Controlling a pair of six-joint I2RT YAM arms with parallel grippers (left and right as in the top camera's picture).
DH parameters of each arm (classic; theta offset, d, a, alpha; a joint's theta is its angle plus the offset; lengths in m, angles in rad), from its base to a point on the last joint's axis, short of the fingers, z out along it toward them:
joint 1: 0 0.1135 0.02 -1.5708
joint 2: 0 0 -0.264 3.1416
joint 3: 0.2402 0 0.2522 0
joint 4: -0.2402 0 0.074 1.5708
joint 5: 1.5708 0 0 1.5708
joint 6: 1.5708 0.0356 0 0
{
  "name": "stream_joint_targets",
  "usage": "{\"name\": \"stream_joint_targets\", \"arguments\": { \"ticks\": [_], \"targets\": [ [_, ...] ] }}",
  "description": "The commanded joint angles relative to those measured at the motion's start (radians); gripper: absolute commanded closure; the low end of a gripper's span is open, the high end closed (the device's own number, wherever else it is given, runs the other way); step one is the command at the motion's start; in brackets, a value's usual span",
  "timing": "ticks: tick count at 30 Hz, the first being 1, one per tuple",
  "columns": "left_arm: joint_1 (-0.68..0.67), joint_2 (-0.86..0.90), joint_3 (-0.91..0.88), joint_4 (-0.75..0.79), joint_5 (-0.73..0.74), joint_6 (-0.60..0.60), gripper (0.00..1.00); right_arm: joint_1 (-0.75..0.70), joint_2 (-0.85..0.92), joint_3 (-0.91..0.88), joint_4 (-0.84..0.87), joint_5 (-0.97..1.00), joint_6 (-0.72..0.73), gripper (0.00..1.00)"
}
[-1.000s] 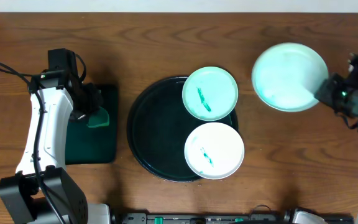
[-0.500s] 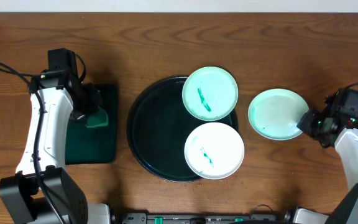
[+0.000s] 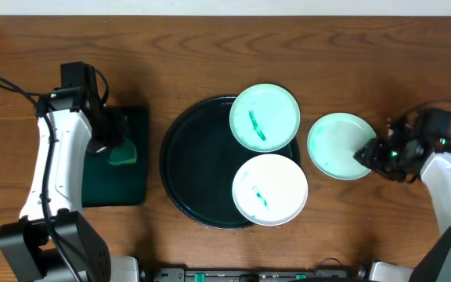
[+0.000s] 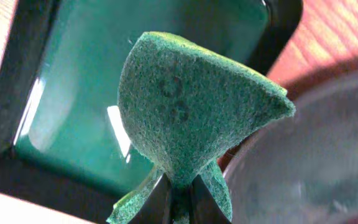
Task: Clean dirty plates on tray and stack at the side
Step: 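Set the plate down on the table right of the tray, then move right gripper to the bottom plate and grip its rim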
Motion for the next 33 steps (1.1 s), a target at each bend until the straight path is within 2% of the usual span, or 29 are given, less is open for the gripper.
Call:
{"name": "stream_joint_targets", "arguments": {
  "ticks": [1, 7, 15, 17, 20, 23, 29, 32, 33],
  "targets": [
    [-0.003, -0.026, 0.079, -0.026, 0.023, 0.044, 0.93, 0.094, -0.003, 0.106, -0.105, -0.077, -0.061, 0.57],
    [-0.037, -0.032, 0.079, -0.025, 0.023, 0.051, 0.93, 0.327, 0.022, 0.034, -0.140, -0.023, -0.020, 0.56],
    [-0.039, -0.032, 0.079, -0.025, 0.022, 0.051, 0.93, 0.490, 0.117, -0.036, -0.046, 0.040, 0.013, 0.57],
    [-0.039, -0.032, 0.079, -0.025, 0.022, 0.051, 0.93, 0.510, 0.142, -0.035, -0.029, 0.046, 0.013, 0.62],
    [-0.039, -0.032, 0.079, -0.025, 0.022, 0.051, 0.93, 0.538, 0.157, -0.035, -0.007, 0.048, 0.026, 0.86],
    [-0.039, -0.032, 0.079, -0.026, 0.023, 0.051, 0.93, 0.559, 0.146, -0.022, -0.008, 0.046, 0.044, 0.97],
    [-0.042, -0.032, 0.079, -0.026, 0.023, 0.050, 0.93, 0.650, 0.127, 0.060, 0.001, 0.047, 0.108, 0.99],
    [-0.042, -0.032, 0.079, -0.026, 0.023, 0.048, 0.93, 0.707, 0.132, 0.068, 0.103, 0.080, 0.225, 0.99],
    [-0.042, -0.032, 0.078, -0.026, 0.023, 0.036, 0.93, 0.737, 0.145, 0.068, 0.168, 0.103, 0.308, 0.99]
  ]
}}
